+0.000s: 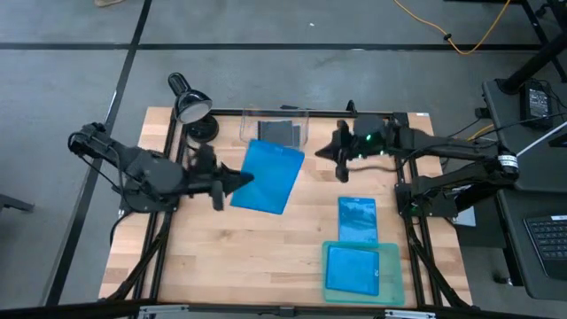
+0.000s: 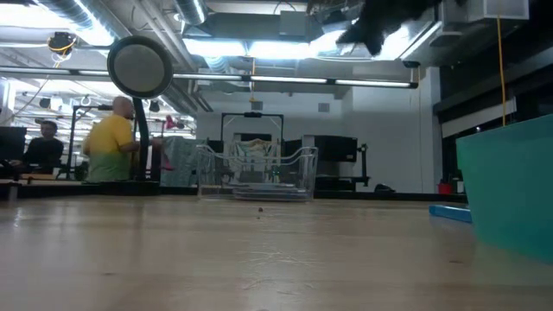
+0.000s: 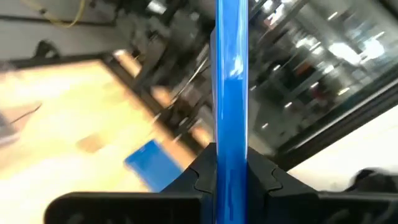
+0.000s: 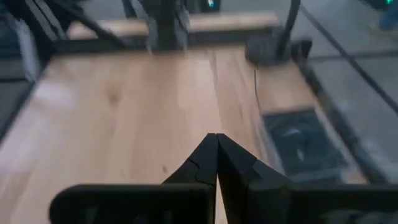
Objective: Pick & place jewel cases by type
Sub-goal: Put the top blue cd case into the green bin
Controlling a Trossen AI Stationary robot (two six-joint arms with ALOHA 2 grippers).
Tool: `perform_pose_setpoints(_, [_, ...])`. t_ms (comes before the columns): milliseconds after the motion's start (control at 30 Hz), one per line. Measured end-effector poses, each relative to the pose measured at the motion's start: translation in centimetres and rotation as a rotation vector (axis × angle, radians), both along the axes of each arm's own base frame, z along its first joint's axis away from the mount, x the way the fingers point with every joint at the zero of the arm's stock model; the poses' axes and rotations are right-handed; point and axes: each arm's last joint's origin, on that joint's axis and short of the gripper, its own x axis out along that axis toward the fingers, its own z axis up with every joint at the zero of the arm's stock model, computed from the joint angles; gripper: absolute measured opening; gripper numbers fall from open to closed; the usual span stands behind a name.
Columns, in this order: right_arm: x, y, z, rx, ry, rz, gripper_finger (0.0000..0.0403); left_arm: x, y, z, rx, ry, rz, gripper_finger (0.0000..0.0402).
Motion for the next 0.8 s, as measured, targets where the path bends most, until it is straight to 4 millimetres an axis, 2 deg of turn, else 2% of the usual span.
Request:
perform_pose_setpoints(133, [-0.5, -0.9, 4.0, -0.013, -0.063, 0.057, 0.0017, 1.7, -0.9, -2.0, 0.005, 0.106, -0.014, 0.0027])
perform_pose_setpoints(200, [-0.8, -1.2, 5.8, -0.033, -0.093, 0.081, 0.0032, 2.5, -1.4, -2.8, 0.01, 0.14, -0.035, 0.0028])
perform_pose_setpoints(367, [-1.2, -1.6, 8.9, 0.008, -0.133, 0.182, 0.0111, 4.1, -2.3, -4.3, 0.045, 0.208, -0.067, 0.0026])
perform_pose_setpoints(467, [-1.0, -1.5, 9.8, 0.097, -0.114, 0.268, 0.0171, 4.9, -2.4, -5.0, 0.08, 0.243, -0.095, 0.0026])
perform_pose_setpoints(600, [0.1, -1.2, 9.8, 0.208, -0.067, 0.339, 0.0236, 5.6, -1.8, -5.4, 0.101, 0.274, -0.144, 0.0028])
perform_pose_setpoints(700, [1.1, -0.7, 9.5, 0.253, -0.051, 0.367, 0.0264, 6.0, -1.1, -5.5, 0.114, 0.289, -0.181, 0.0025])
perform_pose_setpoints(800, [2.0, -0.2, 9.0, 0.298, -0.027, 0.374, 0.0273, 6.3, -0.5, -5.5, 0.14, 0.302, -0.222, 0.0025])
